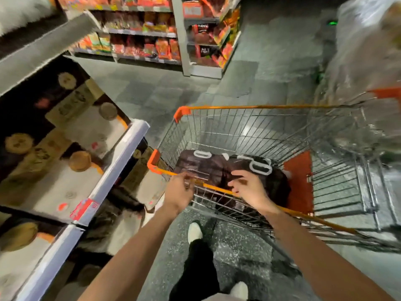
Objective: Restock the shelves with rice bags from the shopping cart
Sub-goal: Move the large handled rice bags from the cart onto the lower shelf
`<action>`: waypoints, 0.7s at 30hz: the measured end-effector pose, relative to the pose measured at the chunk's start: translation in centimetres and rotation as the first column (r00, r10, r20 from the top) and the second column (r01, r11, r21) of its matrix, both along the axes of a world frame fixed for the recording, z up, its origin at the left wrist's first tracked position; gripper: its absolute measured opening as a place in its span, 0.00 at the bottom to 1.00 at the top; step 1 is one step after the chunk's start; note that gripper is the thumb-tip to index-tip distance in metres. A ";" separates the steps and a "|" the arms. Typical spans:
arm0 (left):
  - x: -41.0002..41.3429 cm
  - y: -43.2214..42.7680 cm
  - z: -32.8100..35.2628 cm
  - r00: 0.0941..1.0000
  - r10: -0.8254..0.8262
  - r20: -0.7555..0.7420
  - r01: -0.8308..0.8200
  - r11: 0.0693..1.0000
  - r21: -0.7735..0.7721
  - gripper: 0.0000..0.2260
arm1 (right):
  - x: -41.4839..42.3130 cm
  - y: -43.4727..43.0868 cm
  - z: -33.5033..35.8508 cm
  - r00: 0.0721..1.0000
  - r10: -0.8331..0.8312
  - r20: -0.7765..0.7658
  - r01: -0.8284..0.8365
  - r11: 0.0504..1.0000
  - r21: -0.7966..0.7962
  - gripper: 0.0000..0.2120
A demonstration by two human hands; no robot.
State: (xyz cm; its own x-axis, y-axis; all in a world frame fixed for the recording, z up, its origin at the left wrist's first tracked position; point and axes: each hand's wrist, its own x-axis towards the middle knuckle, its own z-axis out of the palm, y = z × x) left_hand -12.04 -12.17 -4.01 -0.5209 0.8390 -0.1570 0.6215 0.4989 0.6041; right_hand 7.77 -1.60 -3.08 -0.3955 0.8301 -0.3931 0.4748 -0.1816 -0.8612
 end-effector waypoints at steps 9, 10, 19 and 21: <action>-6.6 10.7 -6.5 0.955 0.040 0.295 0.038 0.966 -0.256 0.09 | -5.0 6.3 -6.3 0.982 -0.170 0.081 0.187 0.941 -0.283 0.10; -7.0 11.5 -7.1 0.947 0.030 0.320 0.065 0.957 -0.282 0.08 | -5.5 6.7 -6.6 0.978 -0.180 0.105 0.204 0.926 -0.317 0.10; -14.7 15.5 -19.6 0.895 0.218 0.389 0.040 0.829 -0.557 0.25 | -10.9 11.0 -13.1 0.932 -0.230 0.279 0.338 0.826 -0.451 0.12; -16.4 15.8 -21.5 0.862 0.308 0.403 -0.021 0.816 -0.578 0.29 | -12.0 11.3 -14.4 0.922 -0.222 0.319 0.352 0.822 -0.448 0.18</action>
State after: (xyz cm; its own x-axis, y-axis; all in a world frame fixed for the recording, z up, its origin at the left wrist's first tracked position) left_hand -28.48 3.65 -25.56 -0.3866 0.4473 -0.8065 0.2191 0.8940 0.3909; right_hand -4.25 9.66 -17.45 -0.0079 0.5633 -0.8262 0.5137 -0.7066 -0.4867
